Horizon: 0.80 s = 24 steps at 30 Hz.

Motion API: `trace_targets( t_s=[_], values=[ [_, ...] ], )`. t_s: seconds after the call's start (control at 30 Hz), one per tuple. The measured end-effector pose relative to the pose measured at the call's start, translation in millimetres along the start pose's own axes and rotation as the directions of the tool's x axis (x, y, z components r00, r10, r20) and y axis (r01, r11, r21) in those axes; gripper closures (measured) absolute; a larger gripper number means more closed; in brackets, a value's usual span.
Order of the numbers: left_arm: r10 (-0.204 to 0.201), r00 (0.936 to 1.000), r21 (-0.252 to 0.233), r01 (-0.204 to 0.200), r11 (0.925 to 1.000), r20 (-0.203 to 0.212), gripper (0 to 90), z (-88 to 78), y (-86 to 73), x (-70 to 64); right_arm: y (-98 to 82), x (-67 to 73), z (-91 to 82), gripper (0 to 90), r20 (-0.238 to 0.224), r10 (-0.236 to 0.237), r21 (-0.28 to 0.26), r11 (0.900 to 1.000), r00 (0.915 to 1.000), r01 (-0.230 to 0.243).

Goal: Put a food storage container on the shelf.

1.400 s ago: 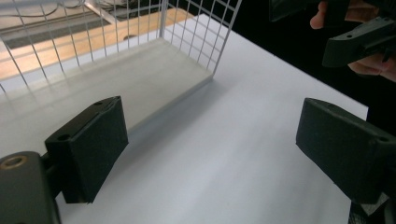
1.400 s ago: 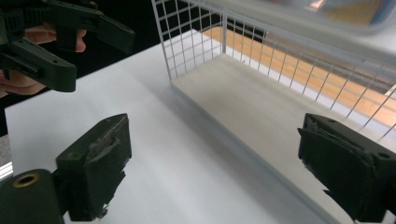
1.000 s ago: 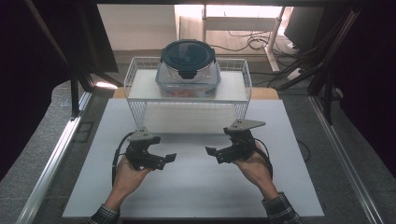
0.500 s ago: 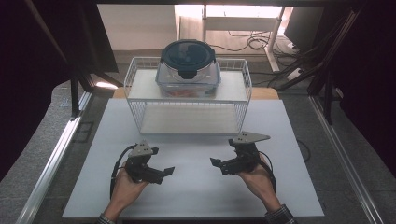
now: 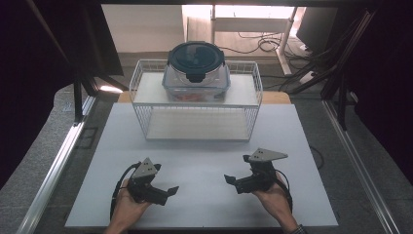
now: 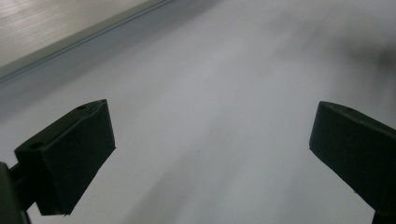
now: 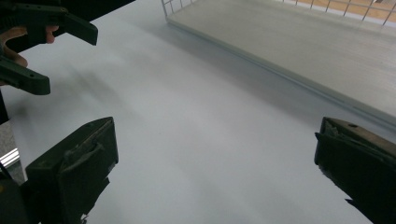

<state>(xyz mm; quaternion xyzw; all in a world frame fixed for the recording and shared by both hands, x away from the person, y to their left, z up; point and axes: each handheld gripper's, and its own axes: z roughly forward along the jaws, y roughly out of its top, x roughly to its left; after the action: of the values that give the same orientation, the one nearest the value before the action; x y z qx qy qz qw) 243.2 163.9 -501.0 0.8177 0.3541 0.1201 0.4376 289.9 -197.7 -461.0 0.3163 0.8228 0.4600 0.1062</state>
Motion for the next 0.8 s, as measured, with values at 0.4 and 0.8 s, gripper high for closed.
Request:
trace_targets(
  t_s=[0.4,0.8],
  values=[
    [-0.014,0.9997,0.032,0.014,0.9994,-0.019,0.0,1.9,-20.7,-4.0,-27.9,5.4,-2.2,0.0,0.014,-0.004,0.050,0.999,0.9999,0.004],
    [0.020,0.9980,0.115,-0.013,0.9932,-0.060,0.0,15.1,-30.8,-3.5,-49.4,6.9,11.9,0.0,0.043,-0.051,0.160,0.986,0.9978,0.043]
  ],
)
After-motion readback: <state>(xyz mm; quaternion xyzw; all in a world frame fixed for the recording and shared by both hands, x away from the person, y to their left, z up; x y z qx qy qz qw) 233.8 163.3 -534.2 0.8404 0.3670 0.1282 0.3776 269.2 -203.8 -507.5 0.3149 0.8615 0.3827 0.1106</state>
